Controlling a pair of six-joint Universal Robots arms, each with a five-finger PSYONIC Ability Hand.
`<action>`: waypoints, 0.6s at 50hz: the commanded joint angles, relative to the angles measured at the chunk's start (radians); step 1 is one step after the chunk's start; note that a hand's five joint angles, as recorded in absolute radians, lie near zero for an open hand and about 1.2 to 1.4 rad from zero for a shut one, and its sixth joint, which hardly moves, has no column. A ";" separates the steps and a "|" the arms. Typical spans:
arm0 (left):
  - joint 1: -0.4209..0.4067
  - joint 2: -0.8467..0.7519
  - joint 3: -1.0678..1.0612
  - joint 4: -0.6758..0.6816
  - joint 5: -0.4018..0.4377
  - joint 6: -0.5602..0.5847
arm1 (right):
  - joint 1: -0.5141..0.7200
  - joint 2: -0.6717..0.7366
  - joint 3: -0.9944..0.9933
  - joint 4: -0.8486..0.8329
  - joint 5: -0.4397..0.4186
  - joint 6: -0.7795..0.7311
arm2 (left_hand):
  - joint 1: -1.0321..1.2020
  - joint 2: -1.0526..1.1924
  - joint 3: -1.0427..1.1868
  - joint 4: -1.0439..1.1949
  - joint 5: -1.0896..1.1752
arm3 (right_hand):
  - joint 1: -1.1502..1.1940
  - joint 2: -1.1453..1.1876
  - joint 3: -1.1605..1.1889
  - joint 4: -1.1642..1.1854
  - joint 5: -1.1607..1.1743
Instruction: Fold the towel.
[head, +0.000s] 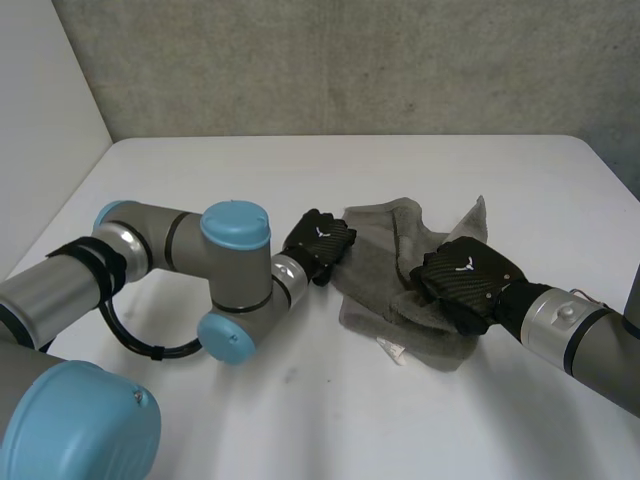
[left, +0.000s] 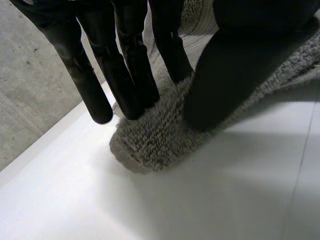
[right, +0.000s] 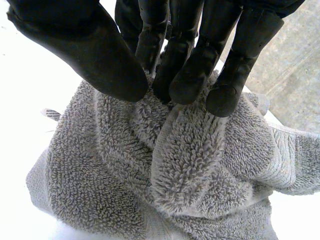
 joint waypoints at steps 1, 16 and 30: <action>0.000 -0.011 0.025 -0.009 -0.002 0.000 | 0.000 0.000 -0.003 -0.001 0.002 0.000 | 0.331 0.331 0.333 0.331 0.335 | 0.058 0.056 0.038 0.030 0.038; -0.005 0.279 -0.165 -0.156 -0.033 -0.002 | 0.009 -0.012 -0.088 0.021 0.034 0.116 | 0.331 0.331 0.333 0.331 0.335 | 0.058 0.056 0.038 0.030 0.038; 0.052 0.820 -0.800 -0.152 -0.103 0.001 | 0.072 -0.007 -0.358 0.231 0.073 0.290 | 0.331 0.331 0.333 0.331 0.335 | 0.058 0.056 0.038 0.030 0.038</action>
